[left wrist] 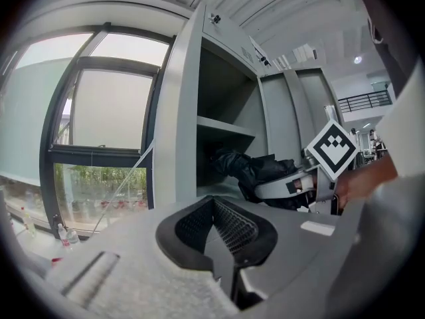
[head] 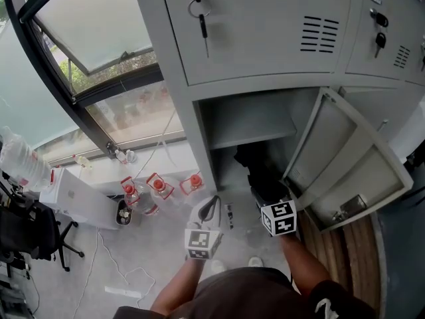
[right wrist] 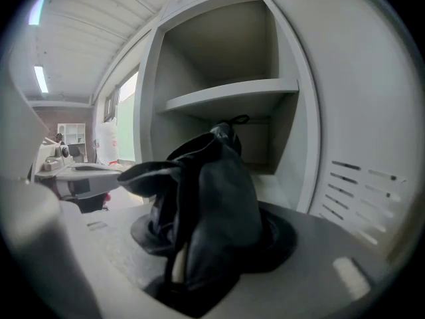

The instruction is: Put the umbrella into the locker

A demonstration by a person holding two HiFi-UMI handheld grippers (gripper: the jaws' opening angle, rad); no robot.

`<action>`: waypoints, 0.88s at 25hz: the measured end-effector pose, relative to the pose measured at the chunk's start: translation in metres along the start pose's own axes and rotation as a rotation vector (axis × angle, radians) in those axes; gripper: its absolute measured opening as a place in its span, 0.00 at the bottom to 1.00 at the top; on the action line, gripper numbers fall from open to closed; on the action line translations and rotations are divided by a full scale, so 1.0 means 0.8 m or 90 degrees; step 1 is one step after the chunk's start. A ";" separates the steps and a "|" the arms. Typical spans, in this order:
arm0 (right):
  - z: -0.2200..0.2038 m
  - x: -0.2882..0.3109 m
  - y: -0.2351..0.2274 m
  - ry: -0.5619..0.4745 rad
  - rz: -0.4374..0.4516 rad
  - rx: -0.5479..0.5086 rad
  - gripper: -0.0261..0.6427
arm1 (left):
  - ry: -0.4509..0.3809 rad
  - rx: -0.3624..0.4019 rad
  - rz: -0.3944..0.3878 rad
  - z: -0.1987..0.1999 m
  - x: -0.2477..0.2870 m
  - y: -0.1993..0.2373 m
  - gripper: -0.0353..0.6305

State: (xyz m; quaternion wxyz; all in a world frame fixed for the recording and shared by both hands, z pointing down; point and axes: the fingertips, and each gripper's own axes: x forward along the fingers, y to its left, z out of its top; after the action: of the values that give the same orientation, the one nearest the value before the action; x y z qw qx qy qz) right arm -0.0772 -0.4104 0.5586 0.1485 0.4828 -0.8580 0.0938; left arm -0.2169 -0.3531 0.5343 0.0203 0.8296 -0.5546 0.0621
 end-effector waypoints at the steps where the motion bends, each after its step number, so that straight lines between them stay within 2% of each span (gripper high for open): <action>1: 0.003 0.005 0.000 0.002 -0.003 -0.002 0.39 | 0.002 0.000 -0.001 -0.001 -0.001 0.001 0.06; 14: 0.041 0.087 -0.018 0.040 -0.053 -0.007 0.39 | 0.004 0.003 -0.015 -0.006 -0.002 0.008 0.06; 22: 0.023 0.123 -0.036 0.107 -0.092 0.012 0.39 | 0.001 0.002 -0.013 -0.006 -0.004 0.012 0.06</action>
State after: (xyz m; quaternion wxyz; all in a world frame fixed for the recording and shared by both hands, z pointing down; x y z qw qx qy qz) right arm -0.1037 -0.5096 0.5758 0.2219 0.5350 -0.8046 0.1310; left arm -0.2277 -0.3533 0.5386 0.0201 0.8352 -0.5460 0.0634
